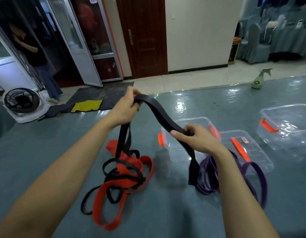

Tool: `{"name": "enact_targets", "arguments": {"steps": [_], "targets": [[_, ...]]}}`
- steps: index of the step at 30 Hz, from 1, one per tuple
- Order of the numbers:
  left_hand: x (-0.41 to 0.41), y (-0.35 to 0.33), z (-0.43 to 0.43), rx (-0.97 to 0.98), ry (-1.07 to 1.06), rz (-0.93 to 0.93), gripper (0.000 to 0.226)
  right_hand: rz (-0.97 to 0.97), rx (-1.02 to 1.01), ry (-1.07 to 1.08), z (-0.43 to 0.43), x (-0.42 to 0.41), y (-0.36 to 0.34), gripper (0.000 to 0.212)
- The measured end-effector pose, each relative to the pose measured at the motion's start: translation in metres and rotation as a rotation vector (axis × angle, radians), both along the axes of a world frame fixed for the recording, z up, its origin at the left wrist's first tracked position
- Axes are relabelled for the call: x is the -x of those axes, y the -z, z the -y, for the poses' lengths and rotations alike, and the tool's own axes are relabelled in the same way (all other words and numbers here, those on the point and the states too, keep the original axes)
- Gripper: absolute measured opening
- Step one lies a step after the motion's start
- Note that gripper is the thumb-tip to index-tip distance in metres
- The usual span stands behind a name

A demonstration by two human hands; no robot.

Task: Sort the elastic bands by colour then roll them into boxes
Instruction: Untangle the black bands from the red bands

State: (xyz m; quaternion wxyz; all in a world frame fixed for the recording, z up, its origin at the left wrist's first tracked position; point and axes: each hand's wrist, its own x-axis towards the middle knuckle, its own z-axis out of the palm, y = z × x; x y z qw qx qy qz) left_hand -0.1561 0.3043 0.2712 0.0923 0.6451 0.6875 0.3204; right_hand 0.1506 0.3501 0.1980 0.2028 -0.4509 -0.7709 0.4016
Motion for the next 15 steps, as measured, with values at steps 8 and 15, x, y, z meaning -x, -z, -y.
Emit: {"name": "enact_targets", "arguments": {"steps": [8, 15], "targets": [[-0.058, -0.002, 0.010, -0.065, 0.250, -0.221, 0.018, -0.232, 0.149, -0.134, 0.020, 0.036, 0.021, 0.084], [-0.056, 0.022, 0.011, -0.084, 0.218, -0.037, 0.036, -0.511, 0.074, -0.007, 0.016, 0.038, 0.010, 0.021]]}}
